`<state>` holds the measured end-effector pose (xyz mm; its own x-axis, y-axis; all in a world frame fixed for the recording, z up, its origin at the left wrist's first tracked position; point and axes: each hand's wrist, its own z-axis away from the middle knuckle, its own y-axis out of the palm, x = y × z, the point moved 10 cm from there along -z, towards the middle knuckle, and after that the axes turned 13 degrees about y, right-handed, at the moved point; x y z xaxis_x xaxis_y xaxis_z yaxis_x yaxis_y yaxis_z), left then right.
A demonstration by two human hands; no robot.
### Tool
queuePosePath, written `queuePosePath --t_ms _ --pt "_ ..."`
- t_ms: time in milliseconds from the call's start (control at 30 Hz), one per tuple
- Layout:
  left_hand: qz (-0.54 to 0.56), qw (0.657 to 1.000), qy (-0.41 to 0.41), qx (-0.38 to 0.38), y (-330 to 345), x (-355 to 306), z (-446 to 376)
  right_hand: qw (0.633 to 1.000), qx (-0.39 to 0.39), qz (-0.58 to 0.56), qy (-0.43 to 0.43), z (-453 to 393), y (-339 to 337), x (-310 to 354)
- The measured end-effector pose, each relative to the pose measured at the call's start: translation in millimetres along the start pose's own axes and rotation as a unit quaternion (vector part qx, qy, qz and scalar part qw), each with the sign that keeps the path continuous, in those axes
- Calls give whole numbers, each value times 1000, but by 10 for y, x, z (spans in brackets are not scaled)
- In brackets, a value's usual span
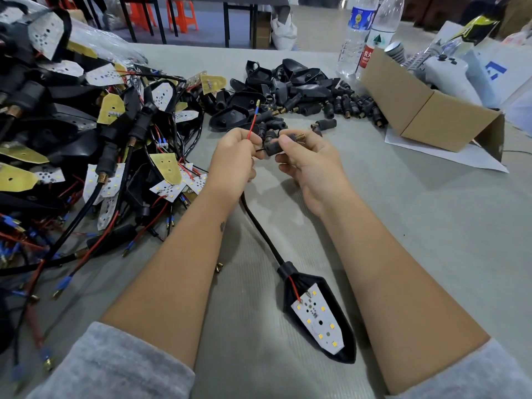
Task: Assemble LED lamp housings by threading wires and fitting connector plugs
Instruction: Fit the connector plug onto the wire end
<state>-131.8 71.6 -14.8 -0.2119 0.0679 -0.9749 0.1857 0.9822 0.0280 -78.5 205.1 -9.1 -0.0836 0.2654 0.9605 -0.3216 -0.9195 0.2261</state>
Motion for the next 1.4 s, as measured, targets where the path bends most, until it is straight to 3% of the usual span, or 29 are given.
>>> queuePosePath --t_ms 500,767,967,1167,1300,1400 --pt "78 994 73 -5 -22 9 -46 998 -18 -54 -2 10 -52 28" --pt "53 995 81 8 5 0 -50 994 -17 -101 37 -68 -84 -46" --pt "60 997 42 -14 -9 -21 -28 998 -8 -56 36 -63 -29 -47" --pt "54 997 45 23 73 -77 -4 999 -3 21 40 -27 49 -68" --pt "110 992 45 -36 -59 -88 -17 999 -2 4 42 -15 39 -65" --pt "129 988 51 -74 -163 -102 -22 996 -10 -69 50 -43 -38 -87"
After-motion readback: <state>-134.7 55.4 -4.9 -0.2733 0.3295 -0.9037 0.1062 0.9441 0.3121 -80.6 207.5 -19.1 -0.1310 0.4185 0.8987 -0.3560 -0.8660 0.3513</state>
